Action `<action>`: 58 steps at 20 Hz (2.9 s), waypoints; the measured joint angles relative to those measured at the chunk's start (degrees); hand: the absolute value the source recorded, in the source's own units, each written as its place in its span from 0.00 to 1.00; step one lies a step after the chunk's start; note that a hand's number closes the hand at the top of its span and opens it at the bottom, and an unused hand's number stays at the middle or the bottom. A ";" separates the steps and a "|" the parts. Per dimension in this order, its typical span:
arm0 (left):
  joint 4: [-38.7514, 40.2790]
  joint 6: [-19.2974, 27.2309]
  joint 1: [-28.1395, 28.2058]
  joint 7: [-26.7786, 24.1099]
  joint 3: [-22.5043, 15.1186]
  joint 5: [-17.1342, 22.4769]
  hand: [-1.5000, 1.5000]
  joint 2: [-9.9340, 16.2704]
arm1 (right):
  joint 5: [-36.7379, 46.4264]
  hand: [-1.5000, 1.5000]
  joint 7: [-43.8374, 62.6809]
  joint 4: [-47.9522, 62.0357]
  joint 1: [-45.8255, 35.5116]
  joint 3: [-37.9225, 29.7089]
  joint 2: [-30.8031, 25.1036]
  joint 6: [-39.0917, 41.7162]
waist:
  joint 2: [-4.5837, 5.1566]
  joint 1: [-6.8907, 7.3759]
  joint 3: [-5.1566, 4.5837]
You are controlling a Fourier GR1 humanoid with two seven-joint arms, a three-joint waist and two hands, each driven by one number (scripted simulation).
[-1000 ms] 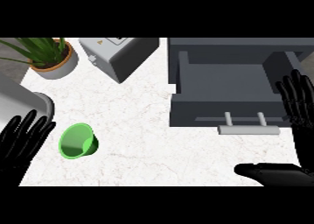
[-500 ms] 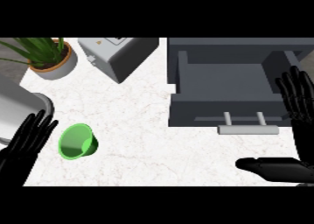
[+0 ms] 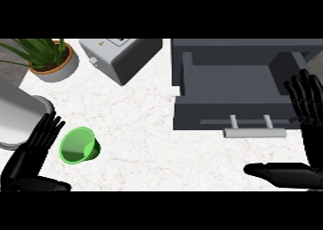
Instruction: Pick up the cup, place it into the drawer and close the drawer
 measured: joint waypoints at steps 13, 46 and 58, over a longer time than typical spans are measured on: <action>35.47 2.42 -12.27 -21.42 2.09 -9.50 0.00 4.17 | 0.06 0.00 1.55 1.14 -2.67 -0.66 0.62 0.56 | 0.06 -0.18 -0.04; 60.29 4.15 -26.13 -33.52 0.24 -12.79 0.00 3.22 | -0.85 0.00 1.82 2.60 -4.16 -1.32 0.44 2.38 | 0.42 -1.04 -0.22; 57.20 -3.26 -26.99 -30.52 -1.47 -10.10 1.00 0.12 | -1.24 0.00 0.14 3.94 -3.08 -1.67 0.42 3.22 | 0.34 -0.89 -0.19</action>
